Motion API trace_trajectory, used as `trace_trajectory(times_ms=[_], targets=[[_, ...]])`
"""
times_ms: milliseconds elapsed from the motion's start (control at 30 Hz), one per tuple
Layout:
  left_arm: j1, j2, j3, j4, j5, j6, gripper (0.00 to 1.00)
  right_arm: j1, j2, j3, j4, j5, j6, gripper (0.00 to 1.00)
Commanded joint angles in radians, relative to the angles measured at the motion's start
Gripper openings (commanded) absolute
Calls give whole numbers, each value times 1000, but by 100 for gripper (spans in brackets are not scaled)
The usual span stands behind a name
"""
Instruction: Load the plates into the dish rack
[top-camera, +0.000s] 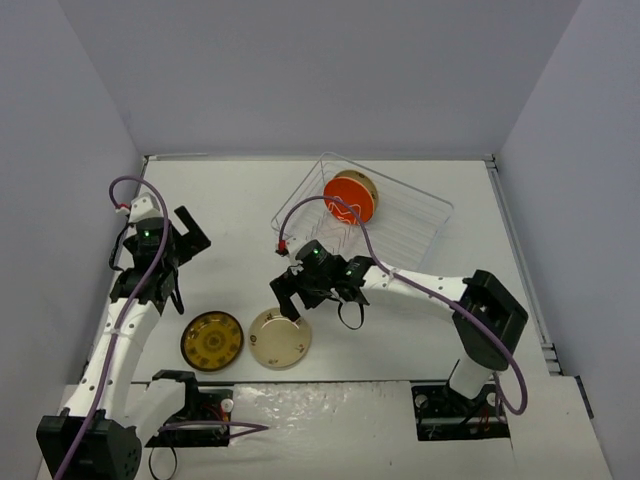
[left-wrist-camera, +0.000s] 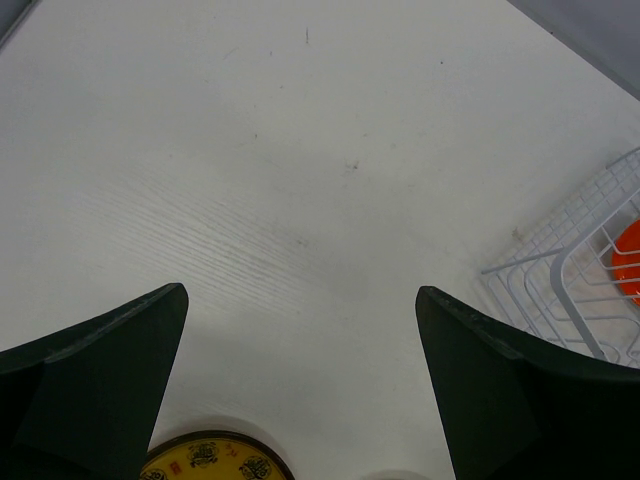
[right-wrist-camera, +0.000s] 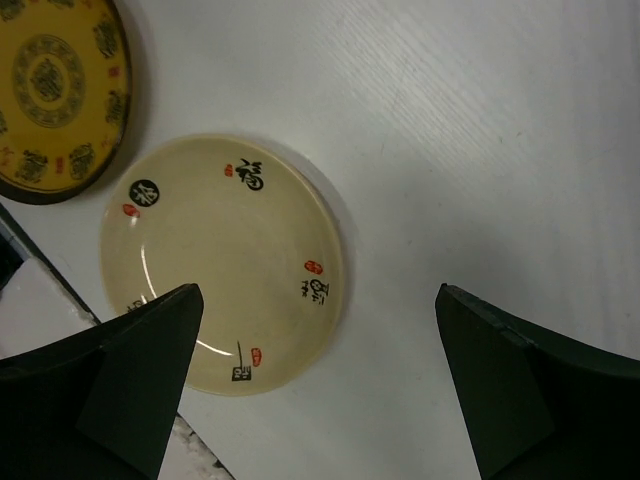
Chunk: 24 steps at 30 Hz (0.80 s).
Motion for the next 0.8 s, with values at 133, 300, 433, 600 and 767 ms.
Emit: trace_trajectory(times_ms=[133, 300, 433, 600, 767], targets=[[6, -45, 3, 39, -8, 14, 97, 11, 100, -25, 0, 43, 68, 93], [6, -41, 4, 41, -8, 15, 97, 11, 126, -39, 13, -11, 82, 63], [4, -39, 3, 41, -12, 14, 97, 12, 117, -68, 7, -47, 92, 42], [4, -37, -2, 52, -13, 13, 97, 12, 111, -85, -16, -69, 87, 19], [6, -33, -2, 50, -17, 13, 97, 12, 122, -81, -18, -105, 76, 0]])
